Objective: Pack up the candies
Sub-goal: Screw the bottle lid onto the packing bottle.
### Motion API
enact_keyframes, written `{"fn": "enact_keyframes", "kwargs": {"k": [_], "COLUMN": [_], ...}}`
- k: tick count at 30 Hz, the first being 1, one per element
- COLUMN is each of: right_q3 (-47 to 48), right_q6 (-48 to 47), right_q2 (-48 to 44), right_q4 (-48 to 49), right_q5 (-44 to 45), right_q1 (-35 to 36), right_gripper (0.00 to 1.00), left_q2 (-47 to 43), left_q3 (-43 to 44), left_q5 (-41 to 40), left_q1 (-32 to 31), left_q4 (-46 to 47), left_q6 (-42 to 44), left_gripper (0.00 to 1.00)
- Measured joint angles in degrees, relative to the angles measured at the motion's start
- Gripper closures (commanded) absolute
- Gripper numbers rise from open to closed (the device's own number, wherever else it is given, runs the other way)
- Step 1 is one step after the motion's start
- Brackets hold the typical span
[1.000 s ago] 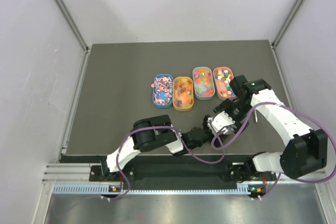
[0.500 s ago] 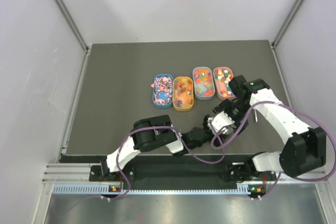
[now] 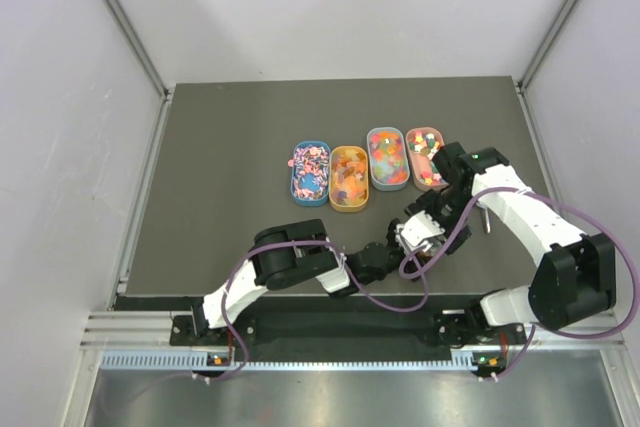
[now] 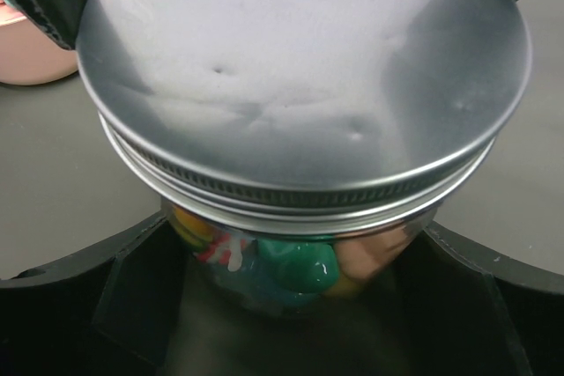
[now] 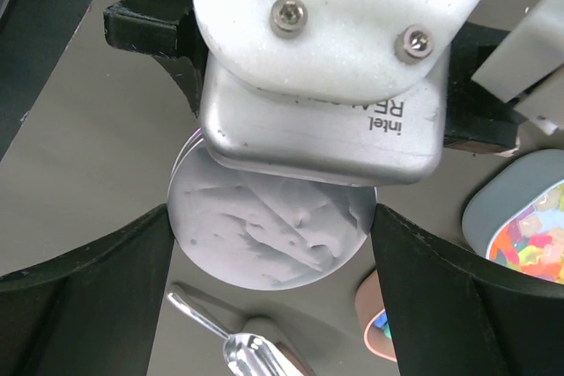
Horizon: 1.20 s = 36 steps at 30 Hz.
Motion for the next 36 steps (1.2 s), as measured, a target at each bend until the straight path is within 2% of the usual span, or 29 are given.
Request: {"fn": "enact_keyframes", "kwargs": {"k": [3, 7, 12, 18, 24, 36], "right_q3": [0.5, 0.6, 0.6, 0.3, -1.4, -5.8], "right_q6": [0.0, 0.3, 4.9, 16.6, 27.9, 55.0], "right_q2": [0.6, 0.6, 0.6, 1.0, 0.0, -2.1], "right_q4": [-0.4, -0.5, 0.0, 2.1, 5.7, 14.3], "right_q5": [-0.2, -0.2, -0.7, -1.6, -1.1, 0.5], "right_q1": [0.0, 0.2, 0.7, 0.7, 0.7, -0.9], "right_gripper": [0.31, 0.42, 0.51, 0.62, 0.68, 0.72], "left_q2": [0.0, 0.0, 0.0, 0.0, 0.0, 0.1], "left_q3": [0.0, 0.0, 0.0, 0.0, 0.0, -0.5], "left_q5": [0.0, 0.0, 0.0, 0.1, 0.1, 1.4], "left_q1": [0.0, 0.0, 0.0, 0.0, 0.0, 0.5], "left_q4": [0.0, 0.0, 0.0, 0.0, 0.0, 0.8], "left_q6": [0.0, 0.0, -0.1, -0.2, -0.3, -0.7], "left_gripper": [1.00, 1.00, 1.00, 1.00, 1.00, 1.00]}}
